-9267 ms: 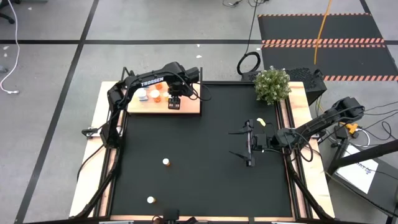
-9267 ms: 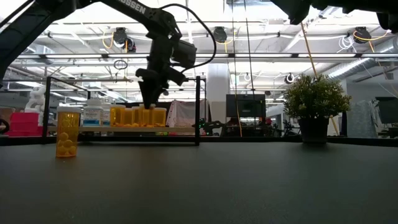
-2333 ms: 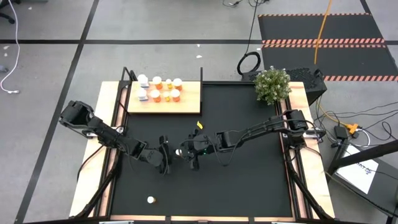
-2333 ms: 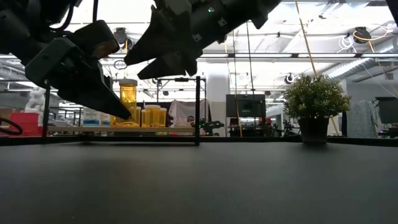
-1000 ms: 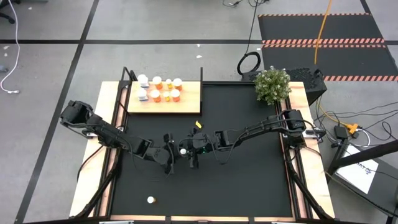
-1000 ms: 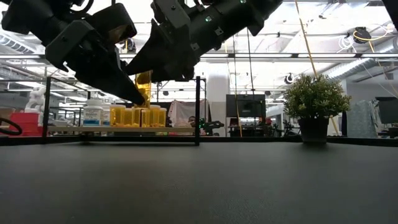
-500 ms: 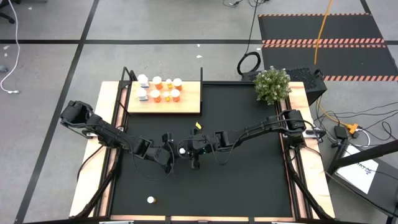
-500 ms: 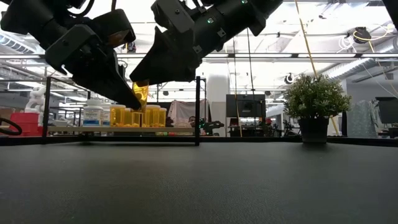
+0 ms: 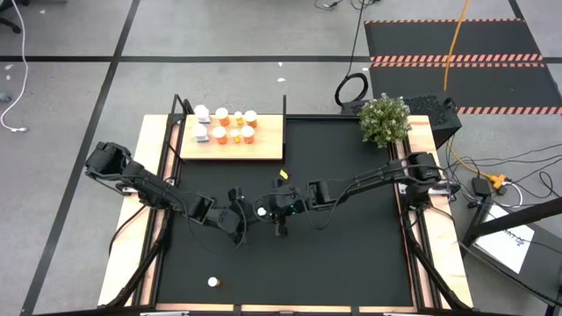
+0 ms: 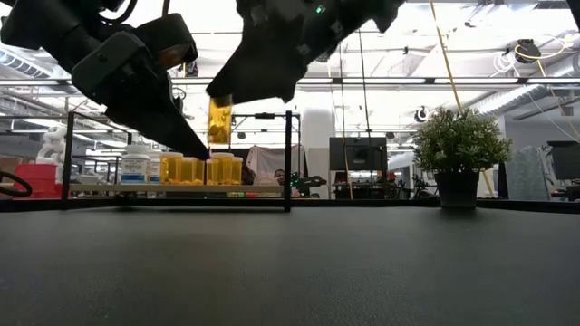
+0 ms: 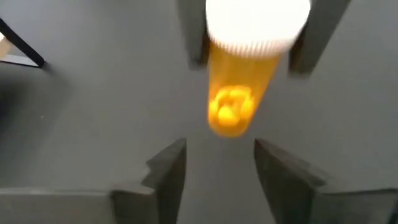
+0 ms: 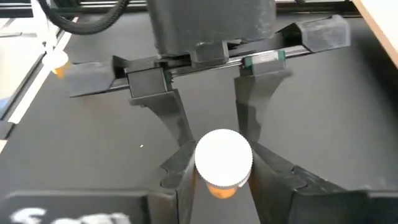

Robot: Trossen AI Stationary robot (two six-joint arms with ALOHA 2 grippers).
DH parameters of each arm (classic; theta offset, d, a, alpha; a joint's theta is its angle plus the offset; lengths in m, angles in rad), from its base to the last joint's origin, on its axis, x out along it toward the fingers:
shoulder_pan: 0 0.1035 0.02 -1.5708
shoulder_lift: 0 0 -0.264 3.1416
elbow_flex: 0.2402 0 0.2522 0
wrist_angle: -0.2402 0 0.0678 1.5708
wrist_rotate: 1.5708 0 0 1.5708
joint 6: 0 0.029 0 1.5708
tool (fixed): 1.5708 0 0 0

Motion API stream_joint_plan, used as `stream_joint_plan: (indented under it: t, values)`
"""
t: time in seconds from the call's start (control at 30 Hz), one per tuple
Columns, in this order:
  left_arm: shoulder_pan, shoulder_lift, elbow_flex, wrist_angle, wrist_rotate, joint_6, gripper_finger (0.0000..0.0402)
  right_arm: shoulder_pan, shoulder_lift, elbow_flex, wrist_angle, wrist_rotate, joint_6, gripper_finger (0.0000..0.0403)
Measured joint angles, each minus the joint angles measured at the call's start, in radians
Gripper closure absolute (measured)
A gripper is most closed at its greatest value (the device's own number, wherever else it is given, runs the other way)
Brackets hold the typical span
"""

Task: Pick and place medicine bottles onto shelf by color
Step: Put the small orange pill bottle on the shelf

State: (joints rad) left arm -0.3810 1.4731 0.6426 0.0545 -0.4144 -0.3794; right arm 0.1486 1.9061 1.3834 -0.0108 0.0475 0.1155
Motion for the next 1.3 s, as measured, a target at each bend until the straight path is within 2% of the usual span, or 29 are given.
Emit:
stream_joint_plan:
  t: [0.17,0.23,0.37,0.53,0.73,1.1,1.3]
  values:
    - [-0.017,0.000,0.000,0.034,-0.085,0.006,0.0154,0.010,-0.069,-0.001,-0.087,-0.001,0.000,0.0285]
    - [-0.028,0.000,0.000,0.076,-0.101,0.037,0.0139,0.016,-0.095,-0.026,-0.068,0.000,0.004,0.0281]
    - [-0.042,0.000,0.000,0.182,-0.108,0.102,0.0125,0.023,-0.119,-0.112,0.113,-0.004,0.038,0.0280]
    - [-0.047,0.000,0.000,0.247,-0.148,0.125,0.0126,0.023,-0.117,-0.203,0.334,-0.077,0.078,0.0283]
    - [-0.047,0.001,-0.001,0.234,-0.147,0.142,0.0173,0.022,-0.118,-0.270,0.455,-0.069,0.080,0.0283]
    - [-0.047,0.001,-0.001,0.233,-0.144,0.143,0.0295,0.019,-0.118,-0.271,0.447,-0.057,0.077,0.0280]
    - [-0.047,0.001,-0.001,0.227,-0.135,0.143,0.0301,0.019,-0.118,-0.271,0.433,-0.063,0.075,0.0280]
